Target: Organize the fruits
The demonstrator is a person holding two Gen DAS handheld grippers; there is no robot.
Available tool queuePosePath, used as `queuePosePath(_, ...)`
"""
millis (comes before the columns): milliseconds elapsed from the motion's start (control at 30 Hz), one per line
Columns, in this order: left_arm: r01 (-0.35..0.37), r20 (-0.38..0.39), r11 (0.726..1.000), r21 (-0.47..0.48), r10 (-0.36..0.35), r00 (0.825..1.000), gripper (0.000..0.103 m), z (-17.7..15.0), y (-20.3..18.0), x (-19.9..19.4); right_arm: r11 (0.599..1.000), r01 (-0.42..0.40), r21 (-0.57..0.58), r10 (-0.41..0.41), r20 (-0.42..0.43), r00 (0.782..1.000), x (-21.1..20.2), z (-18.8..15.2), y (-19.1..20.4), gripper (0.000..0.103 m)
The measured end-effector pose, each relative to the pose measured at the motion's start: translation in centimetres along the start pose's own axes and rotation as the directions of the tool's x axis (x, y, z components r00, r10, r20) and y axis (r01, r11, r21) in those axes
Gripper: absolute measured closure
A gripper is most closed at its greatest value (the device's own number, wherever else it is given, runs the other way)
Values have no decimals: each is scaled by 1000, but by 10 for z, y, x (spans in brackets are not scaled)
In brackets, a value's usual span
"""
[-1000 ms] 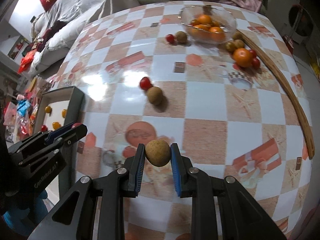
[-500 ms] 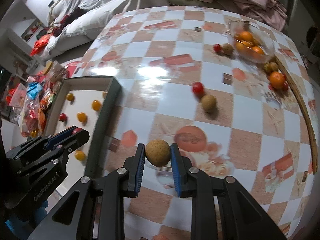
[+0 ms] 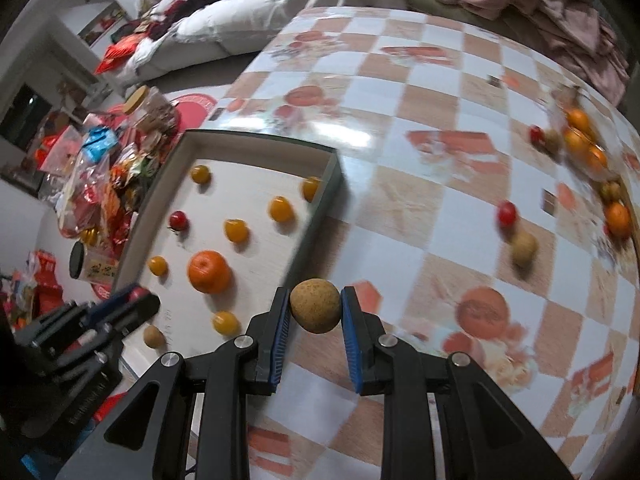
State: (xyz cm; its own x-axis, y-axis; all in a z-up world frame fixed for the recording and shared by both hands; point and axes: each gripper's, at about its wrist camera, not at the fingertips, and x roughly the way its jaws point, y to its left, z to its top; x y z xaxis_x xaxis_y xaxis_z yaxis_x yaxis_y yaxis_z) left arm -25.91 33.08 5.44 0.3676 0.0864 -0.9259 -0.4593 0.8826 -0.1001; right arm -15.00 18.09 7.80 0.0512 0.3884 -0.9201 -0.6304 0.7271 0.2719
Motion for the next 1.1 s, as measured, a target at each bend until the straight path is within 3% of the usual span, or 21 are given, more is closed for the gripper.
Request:
queuePosePath(533,-51,-86,998,40,54,995,82,-13,5,46,990,23,-140,-38,-107,994,71,32,45,75)
queuePosePath(867,-64,-97,994,84,72,993,81,-13,1,47,987,19,-160,-43,-147,988,81,29,49,75)
queuePosePath(900,-63,-101,995,80,71,992,81,-13,2,47,988,12,-155,-35,-144,989,78,29,49,74)
queuePosePath(933,-62,-104,995,77,70,992,81,-13,3,47,988,9,-152,-30,-140,990,76,30,49,66)
queuePosePath(1000,-69,-106,995,73,77,991,52,-13,4,45,989,-2,-147,-16,-121,992,65,30,50,54)
queuePosePath(1033,-84,-80,994,70,89,993,29,-13,5,41,989,3,-145,-19,-112,993,61,29,50,47)
queuePosePath(1100,-102,-31,992,76,105,994,27,-14,5,32,991,3,-136,-16,-90,996,48,26,49,44)
